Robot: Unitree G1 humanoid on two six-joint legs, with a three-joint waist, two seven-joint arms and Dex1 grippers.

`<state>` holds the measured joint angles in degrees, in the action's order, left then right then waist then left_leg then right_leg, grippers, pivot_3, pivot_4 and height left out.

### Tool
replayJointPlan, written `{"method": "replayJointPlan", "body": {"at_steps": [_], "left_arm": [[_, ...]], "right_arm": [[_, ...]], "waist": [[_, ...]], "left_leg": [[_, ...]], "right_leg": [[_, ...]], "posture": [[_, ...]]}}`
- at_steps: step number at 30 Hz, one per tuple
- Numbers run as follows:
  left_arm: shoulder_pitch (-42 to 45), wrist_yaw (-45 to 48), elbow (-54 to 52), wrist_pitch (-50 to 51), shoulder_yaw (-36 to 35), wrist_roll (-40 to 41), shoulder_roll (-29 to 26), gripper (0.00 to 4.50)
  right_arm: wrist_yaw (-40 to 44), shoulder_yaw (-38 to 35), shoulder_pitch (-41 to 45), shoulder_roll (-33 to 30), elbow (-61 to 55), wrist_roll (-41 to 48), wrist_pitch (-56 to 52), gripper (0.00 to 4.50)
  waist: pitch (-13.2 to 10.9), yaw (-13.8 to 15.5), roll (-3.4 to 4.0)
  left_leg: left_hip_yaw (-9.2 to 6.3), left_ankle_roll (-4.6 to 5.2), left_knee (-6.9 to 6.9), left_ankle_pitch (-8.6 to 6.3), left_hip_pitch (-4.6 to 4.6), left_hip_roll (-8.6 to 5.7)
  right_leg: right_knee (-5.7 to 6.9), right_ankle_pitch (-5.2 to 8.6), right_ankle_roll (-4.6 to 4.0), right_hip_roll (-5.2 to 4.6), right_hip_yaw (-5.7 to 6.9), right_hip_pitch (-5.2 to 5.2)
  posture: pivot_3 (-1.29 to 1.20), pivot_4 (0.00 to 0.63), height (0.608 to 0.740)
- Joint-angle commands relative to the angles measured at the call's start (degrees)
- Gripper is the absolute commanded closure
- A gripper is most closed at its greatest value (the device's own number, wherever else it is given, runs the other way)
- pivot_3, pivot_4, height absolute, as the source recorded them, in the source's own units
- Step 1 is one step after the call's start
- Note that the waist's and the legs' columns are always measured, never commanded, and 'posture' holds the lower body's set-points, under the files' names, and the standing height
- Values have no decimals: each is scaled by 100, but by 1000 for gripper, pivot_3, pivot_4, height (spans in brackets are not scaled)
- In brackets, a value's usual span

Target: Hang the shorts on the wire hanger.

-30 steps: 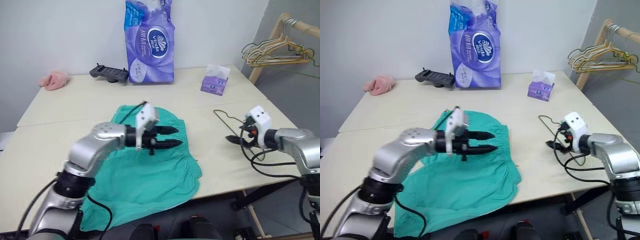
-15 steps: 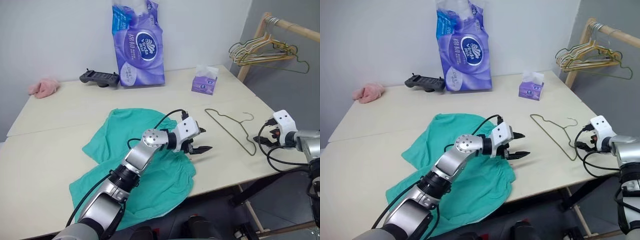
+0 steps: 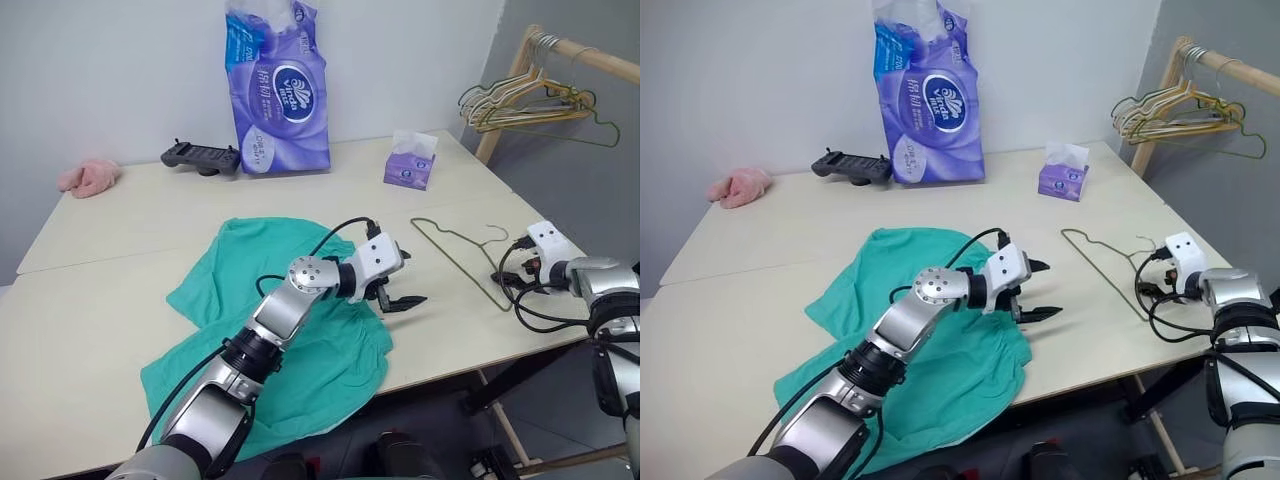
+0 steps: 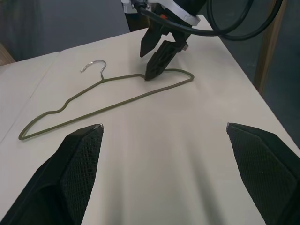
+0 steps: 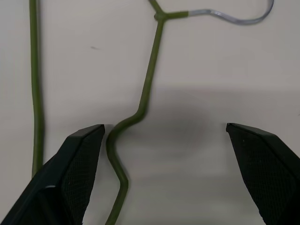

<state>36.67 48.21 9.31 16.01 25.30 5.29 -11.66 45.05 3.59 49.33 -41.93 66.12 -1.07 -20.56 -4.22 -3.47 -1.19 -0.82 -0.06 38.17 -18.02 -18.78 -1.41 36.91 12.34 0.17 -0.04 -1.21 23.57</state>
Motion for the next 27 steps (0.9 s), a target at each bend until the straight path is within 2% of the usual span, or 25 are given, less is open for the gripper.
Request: {"method": "replayJointPlan", "body": {"at_steps": [1, 4, 7, 14, 17, 23, 27], "left_arm": [[14, 56, -293, 27, -150, 20, -55, 23], [-30, 76, -351, 56, -156, 15, -129, 23], [-40, 83, -393, 104, -178, 25, -162, 0], [-2, 111, -409, 147, -224, 10, -172, 0], [29, 114, -374, 140, -242, 5, -177, 0], [45, 86, -386, 123, -228, -16, -147, 0], [339, -50, -103, 92, -547, 46, -165, 0]], "right_arm": [[194, -81, 202, 21, 144, -26, -16, 50], [317, 9, 189, 54, 181, -108, -28, 50], [464, -1, 167, 102, 196, -96, -143, 946], [623, 73, 64, 136, 159, -227, -125, 3557], [595, 91, 39, 138, 166, -281, -115, 4488], [292, 95, -67, -25, 58, -464, 150, 4488], [-678, 232, -84, -463, -513, -929, 1362, 4488]], "waist": [[0, 1, 0], [0, 2, 0], [1, 6, 1], [3, 20, 1], [3, 21, 0], [5, 33, -3], [-1, 70, 6]], "left_leg": [[1, 0, 0, 0, 0, 0], [-1, 0, 0, 0, 0, 1], [-1, 0, 0, 0, 1, 1], [-4, 0, 2, 0, 2, 1], [-4, 0, 2, 0, 2, 1], [-7, 0, 4, 0, 3, 0], [-7, 0, 9, 0, 1, -5]], "right_leg": [[0, 0, 0, 0, -1, 0], [1, 0, 0, 0, 0, 0], [1, 0, 0, 0, 0, 0], [1, 0, 0, -1, 3, -5], [1, 0, 0, -2, 3, -5], [0, 0, 0, -3, 4, -9], [1, 0, 1, -7, 5, -10]], "posture": [[-38, 36, 740], [-33, 38, 740], [-30, 38, 740], [-23, 40, 740], [-23, 40, 740], [-25, 40, 740], [-28, 40, 740]]}}
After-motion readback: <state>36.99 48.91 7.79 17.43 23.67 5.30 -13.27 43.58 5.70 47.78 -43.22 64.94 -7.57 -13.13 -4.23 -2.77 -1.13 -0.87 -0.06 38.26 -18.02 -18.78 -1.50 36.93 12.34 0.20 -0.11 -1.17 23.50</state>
